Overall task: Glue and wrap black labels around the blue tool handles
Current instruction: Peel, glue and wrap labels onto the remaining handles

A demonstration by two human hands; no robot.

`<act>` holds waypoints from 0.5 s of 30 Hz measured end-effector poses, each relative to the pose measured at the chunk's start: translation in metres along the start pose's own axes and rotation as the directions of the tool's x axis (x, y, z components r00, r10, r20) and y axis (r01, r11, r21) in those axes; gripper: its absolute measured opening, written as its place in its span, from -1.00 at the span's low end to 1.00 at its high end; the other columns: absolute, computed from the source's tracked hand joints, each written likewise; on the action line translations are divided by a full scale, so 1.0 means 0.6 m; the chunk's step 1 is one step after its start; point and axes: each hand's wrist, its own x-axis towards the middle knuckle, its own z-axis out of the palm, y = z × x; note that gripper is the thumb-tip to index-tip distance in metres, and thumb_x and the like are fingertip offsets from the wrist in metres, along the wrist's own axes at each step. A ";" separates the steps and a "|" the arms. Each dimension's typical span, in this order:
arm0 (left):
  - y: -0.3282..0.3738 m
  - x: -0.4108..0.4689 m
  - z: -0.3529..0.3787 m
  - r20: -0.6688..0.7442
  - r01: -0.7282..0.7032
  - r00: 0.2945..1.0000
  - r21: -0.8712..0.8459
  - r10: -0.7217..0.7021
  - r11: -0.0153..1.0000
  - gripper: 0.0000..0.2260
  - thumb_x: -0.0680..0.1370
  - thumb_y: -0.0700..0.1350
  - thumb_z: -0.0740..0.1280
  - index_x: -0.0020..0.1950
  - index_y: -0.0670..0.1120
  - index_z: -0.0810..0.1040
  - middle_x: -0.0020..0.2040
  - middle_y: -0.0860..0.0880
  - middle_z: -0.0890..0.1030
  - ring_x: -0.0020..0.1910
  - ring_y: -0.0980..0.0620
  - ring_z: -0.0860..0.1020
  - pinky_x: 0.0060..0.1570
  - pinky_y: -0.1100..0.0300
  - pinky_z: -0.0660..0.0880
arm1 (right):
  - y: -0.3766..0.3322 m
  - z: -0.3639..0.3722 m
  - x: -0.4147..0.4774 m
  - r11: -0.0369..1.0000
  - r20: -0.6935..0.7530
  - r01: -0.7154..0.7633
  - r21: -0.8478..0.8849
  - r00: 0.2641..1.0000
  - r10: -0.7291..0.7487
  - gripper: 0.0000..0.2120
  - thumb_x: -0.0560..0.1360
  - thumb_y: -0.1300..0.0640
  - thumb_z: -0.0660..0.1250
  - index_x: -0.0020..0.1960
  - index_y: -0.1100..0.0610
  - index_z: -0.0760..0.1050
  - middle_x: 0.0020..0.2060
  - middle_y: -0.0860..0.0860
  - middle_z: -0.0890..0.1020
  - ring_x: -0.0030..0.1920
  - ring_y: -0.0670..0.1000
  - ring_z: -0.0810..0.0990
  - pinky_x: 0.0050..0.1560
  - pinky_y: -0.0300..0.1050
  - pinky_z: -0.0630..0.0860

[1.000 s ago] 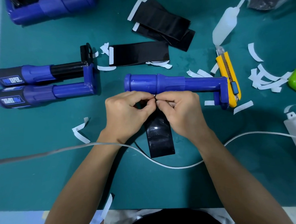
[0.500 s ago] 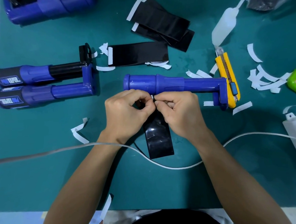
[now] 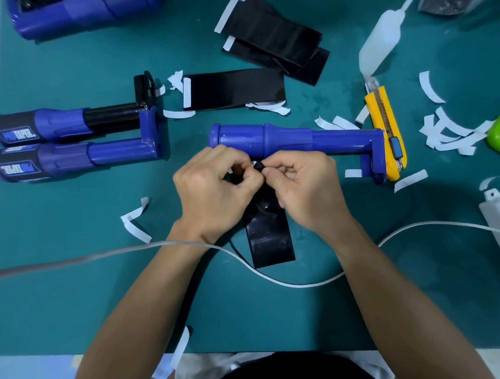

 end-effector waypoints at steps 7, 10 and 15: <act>-0.013 0.015 -0.020 -0.051 0.146 0.987 -0.143 -0.154 0.979 -0.90 0.37 -0.22 0.39 -0.31 -0.06 0.53 -0.35 0.15 0.50 -0.32 0.17 0.43 -0.26 0.23 0.38 | -0.003 -0.016 0.009 0.988 -0.005 -0.125 0.085 0.992 0.126 -0.81 0.48 0.19 0.38 -0.30 0.17 0.57 -0.51 0.25 0.43 -0.45 0.27 0.35 -0.38 0.13 0.42; -0.023 0.028 -0.032 -0.082 0.288 0.941 -0.314 -0.328 0.905 -0.81 0.38 -0.23 0.33 -0.28 0.07 0.47 -0.37 0.23 0.47 -0.36 0.25 0.39 -0.28 0.38 0.31 | -0.005 -0.031 0.011 0.984 0.008 -0.155 0.090 0.988 0.155 -0.77 0.50 0.23 0.36 -0.32 0.26 0.53 -0.56 0.25 0.43 -0.57 0.03 0.33 -0.45 -0.15 0.31; -0.046 0.051 -0.053 -0.309 0.308 0.841 -0.403 -0.445 0.862 -0.79 0.39 -0.28 0.28 -0.25 0.05 0.47 -0.37 0.26 0.48 -0.34 0.27 0.38 -0.27 0.35 0.31 | -0.002 -0.053 0.016 0.984 0.118 -0.155 -0.088 0.979 0.164 -0.75 0.52 0.26 0.39 -0.34 0.19 0.56 -0.57 0.15 0.49 -0.54 0.11 0.44 -0.37 -0.02 0.50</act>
